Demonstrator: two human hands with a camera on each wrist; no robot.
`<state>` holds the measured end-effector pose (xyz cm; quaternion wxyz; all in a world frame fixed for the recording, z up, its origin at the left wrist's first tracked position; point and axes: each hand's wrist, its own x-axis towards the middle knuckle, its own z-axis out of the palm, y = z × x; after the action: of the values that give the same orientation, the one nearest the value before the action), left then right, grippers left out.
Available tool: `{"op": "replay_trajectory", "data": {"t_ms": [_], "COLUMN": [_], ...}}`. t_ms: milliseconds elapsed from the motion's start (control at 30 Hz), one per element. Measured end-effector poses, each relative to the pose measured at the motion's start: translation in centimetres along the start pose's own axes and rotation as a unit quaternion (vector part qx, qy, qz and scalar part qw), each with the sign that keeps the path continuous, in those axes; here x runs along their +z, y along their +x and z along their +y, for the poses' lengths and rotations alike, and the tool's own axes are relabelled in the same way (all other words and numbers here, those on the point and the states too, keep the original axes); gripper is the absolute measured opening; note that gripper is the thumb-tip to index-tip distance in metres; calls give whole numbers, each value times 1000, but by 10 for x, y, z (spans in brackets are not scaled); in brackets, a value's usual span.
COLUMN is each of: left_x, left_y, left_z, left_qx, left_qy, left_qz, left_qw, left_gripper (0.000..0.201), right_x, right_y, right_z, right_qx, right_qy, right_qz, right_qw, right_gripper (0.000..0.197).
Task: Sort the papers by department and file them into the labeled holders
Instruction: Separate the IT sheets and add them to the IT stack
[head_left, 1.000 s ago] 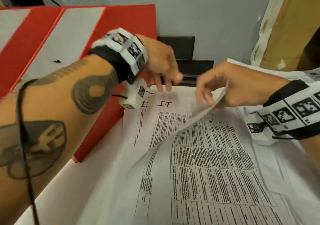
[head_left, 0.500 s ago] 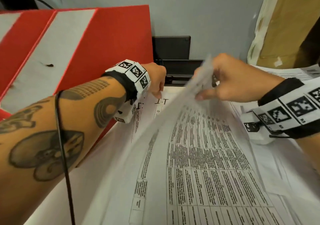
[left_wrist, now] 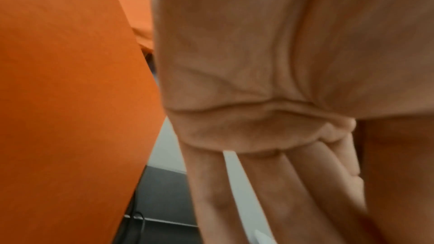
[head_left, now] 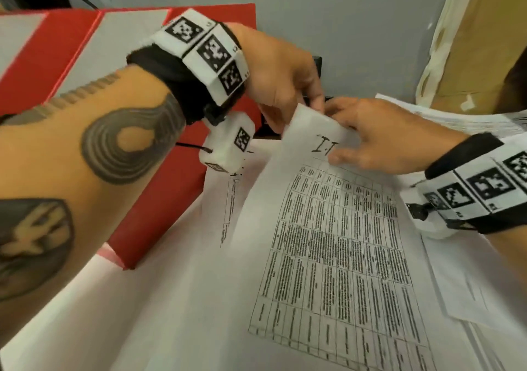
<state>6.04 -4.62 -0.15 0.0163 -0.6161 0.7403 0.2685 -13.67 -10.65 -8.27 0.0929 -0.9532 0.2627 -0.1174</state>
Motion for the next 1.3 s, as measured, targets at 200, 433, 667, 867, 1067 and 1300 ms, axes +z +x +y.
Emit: {"op": "replay_trajectory", "data": {"t_ms": [200,433,667,867,1067,1300], "left_x": [14,49,53,54,53,43], "left_y": [10,60,71,76,76,65], "left_z": [-28,-60,-65,-71,-73,-64], "left_qx": [-49,-197,-172,-167,-140,-116], "left_qy": [-181,227,269,219,215,182], "left_qz": [8,-46,27,-16,-24,87], "left_qw": [982,953,947,961,966,973], "left_gripper": [46,62,27,55,41,23], "right_x": [-6,-1,-4,-7,-8,-7], "right_y": [-9,-8,-9,-11,-11,-15], "right_z": [2,5,2,-1,-5,-9], "right_qx": [-39,-69,-62,-62,-65,-30], "right_qy": [141,154,169,169,166,144], "right_qz": [-23,-93,-98,-105,-113,-120], "right_qw": [989,981,979,978,977,982], "right_gripper": [54,35,48,43,56,34]}}
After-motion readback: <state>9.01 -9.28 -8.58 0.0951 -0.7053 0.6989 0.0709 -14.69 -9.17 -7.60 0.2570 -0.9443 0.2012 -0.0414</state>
